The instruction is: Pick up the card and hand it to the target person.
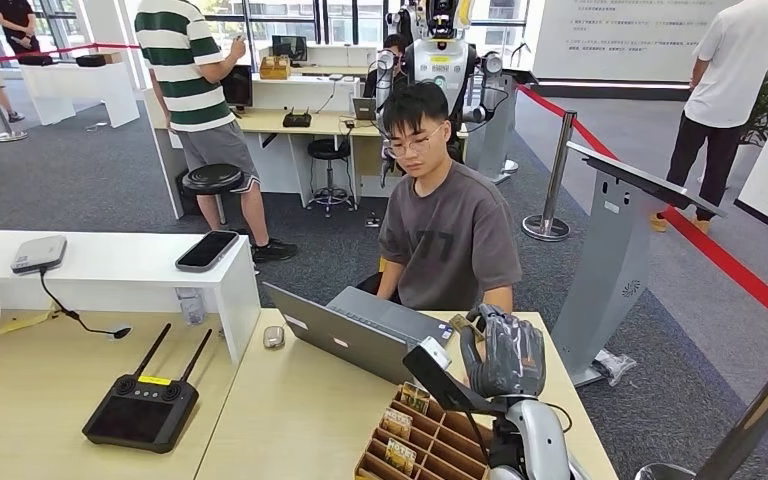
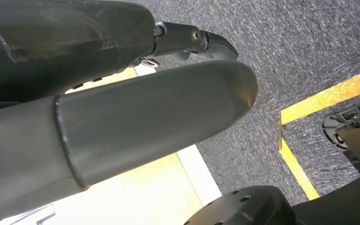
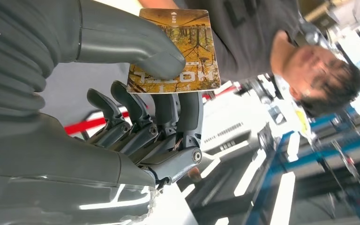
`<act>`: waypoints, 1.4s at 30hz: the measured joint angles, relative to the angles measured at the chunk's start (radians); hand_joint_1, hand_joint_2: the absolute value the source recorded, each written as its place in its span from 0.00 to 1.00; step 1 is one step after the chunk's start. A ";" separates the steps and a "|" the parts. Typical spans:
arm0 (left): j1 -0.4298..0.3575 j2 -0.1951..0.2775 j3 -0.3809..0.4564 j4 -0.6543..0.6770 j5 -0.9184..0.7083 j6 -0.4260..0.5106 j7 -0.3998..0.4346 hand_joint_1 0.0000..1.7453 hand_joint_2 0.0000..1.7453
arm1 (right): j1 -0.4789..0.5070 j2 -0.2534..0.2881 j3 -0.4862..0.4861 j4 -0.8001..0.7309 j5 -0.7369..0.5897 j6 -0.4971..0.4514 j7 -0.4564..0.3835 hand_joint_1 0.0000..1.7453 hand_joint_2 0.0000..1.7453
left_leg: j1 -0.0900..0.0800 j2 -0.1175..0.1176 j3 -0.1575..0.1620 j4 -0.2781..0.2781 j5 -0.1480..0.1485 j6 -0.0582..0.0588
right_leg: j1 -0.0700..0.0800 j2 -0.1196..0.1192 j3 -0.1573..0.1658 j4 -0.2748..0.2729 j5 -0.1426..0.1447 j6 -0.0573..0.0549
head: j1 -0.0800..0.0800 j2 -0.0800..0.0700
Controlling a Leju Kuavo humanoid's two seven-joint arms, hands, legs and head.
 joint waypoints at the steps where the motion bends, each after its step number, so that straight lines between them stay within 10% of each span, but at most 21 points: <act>1: -0.003 -0.002 0.000 0.000 -0.004 -0.002 0.000 0.00 0.00 | -0.011 0.006 0.000 0.023 0.012 -0.016 -0.006 0.88 1.00 | 0.000 0.000 0.000 0.000 0.000 0.000 | 0.000 0.000 0.000 0.000 0.000 0.000 | 0.000 0.000; 25: -0.029 -0.021 -0.002 0.000 -0.025 -0.018 -0.004 0.00 0.00 | -0.080 0.086 0.004 0.553 0.069 -0.113 -0.035 0.83 1.00 | 0.000 0.000 0.000 0.000 0.000 0.000 | 0.000 0.000 0.000 0.000 0.000 0.000 | 0.000 0.000; 26: -0.029 -0.021 -0.002 0.000 -0.025 -0.018 -0.005 0.00 0.00 | -0.080 0.088 0.004 0.560 0.069 -0.115 -0.036 0.79 1.00 | 0.000 0.000 0.000 0.000 0.000 0.000 | 0.000 0.000 0.000 0.000 0.000 0.000 | 0.000 0.000; 30: -0.029 -0.022 -0.002 0.000 -0.025 -0.018 -0.007 0.00 0.00 | -0.080 0.093 0.004 0.582 0.067 -0.124 -0.044 0.04 1.00 | 0.000 0.000 0.000 0.000 0.000 0.000 | 0.000 0.000 0.000 0.000 0.000 0.000 | 0.000 0.000; 42: -0.029 -0.023 -0.002 0.000 -0.025 -0.018 -0.007 0.00 0.00 | -0.077 0.106 0.001 0.600 0.017 -0.120 -0.073 0.00 1.00 | 0.000 0.000 0.000 0.000 0.000 0.000 | 0.000 0.000 0.000 0.000 0.000 0.000 | 0.000 0.000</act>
